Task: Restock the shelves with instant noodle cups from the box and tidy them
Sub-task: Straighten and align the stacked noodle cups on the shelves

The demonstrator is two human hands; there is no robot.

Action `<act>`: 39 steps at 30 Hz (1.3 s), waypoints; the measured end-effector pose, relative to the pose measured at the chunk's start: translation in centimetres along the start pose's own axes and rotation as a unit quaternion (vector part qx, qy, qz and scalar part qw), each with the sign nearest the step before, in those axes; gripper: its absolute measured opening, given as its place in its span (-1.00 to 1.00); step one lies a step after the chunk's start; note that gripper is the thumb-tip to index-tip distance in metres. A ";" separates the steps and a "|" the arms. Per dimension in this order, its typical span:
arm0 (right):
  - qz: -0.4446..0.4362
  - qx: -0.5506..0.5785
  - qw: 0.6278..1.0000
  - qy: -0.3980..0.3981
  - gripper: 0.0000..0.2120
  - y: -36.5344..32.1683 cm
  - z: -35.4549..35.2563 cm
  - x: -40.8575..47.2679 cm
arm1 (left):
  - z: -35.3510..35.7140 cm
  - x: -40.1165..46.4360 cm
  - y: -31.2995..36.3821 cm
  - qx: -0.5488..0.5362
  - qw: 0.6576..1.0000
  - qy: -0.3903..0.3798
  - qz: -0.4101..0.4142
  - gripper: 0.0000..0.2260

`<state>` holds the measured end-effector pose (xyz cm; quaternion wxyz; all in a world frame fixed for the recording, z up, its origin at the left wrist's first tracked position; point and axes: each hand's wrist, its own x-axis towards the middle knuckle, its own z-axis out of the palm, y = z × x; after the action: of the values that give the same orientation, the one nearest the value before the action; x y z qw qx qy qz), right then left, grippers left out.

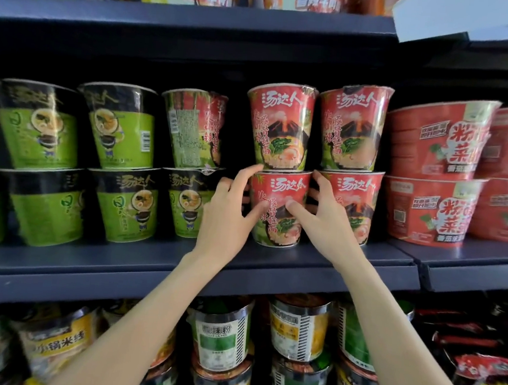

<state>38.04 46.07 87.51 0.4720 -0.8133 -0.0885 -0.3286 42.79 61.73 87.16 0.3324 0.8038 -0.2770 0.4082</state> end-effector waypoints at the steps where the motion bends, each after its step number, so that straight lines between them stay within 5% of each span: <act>1: -0.002 -0.011 1.000 0.005 -0.34 -0.1 0.0 -0.1 | -0.1 -0.1 0.0 0.008 1.000 -0.006 0.005 -0.45; 5: -0.127 -0.178 0.961 0.170 -0.62 -1.1 -0.8 -0.6 | -2.2 0.4 0.1 0.060 0.998 0.007 0.026 -0.45; 7: -0.185 -0.133 0.948 0.220 -0.70 -2.4 -1.5 -0.2 | -3.5 1.7 0.7 0.014 0.999 0.042 0.028 -0.53; 11: -0.188 -0.098 0.966 0.148 -0.57 -3.6 -1.7 2.5 | -3.9 5.2 2.5 -0.171 0.983 -0.009 -0.069 -0.47; 15: -0.171 -0.112 0.975 0.092 -0.47 -3.2 -1.2 3.6 | -2.4 6.3 2.9 -0.173 0.977 -0.090 -0.089 -0.33; 20: -0.184 -0.109 0.973 0.088 -0.45 -3.2 -1.2 3.6 | -1.7 5.2 2.4 -0.130 0.991 -0.020 -0.024 -0.31; 27: -0.153 -0.046 0.985 0.067 -0.47 -2.8 -1.6 3.9 | -1.5 5.1 1.6 -0.090 0.996 -0.019 -0.015 -0.35; 31: -0.321 -0.172 0.911 0.193 -0.59 -2.7 -0.4 2.0 | -3.7 2.7 0.3 0.081 0.982 0.137 0.105 -0.61; 35: -0.367 -0.119 0.920 0.076 -0.65 -2.9 3.4 -0.9 | -6.7 -1.0 -3.5 0.101 0.970 0.206 0.084 -0.70; 39: -0.229 -0.115 0.964 -0.078 -0.48 -3.5 7.6 -1.0 | -8.5 -2.3 -6.5 0.124 0.989 0.033 -0.078 -0.47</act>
<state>39.10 54.39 86.80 0.2792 -0.8431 -0.2705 -0.3717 42.32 72.65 86.99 0.2702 0.8441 -0.1495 0.4383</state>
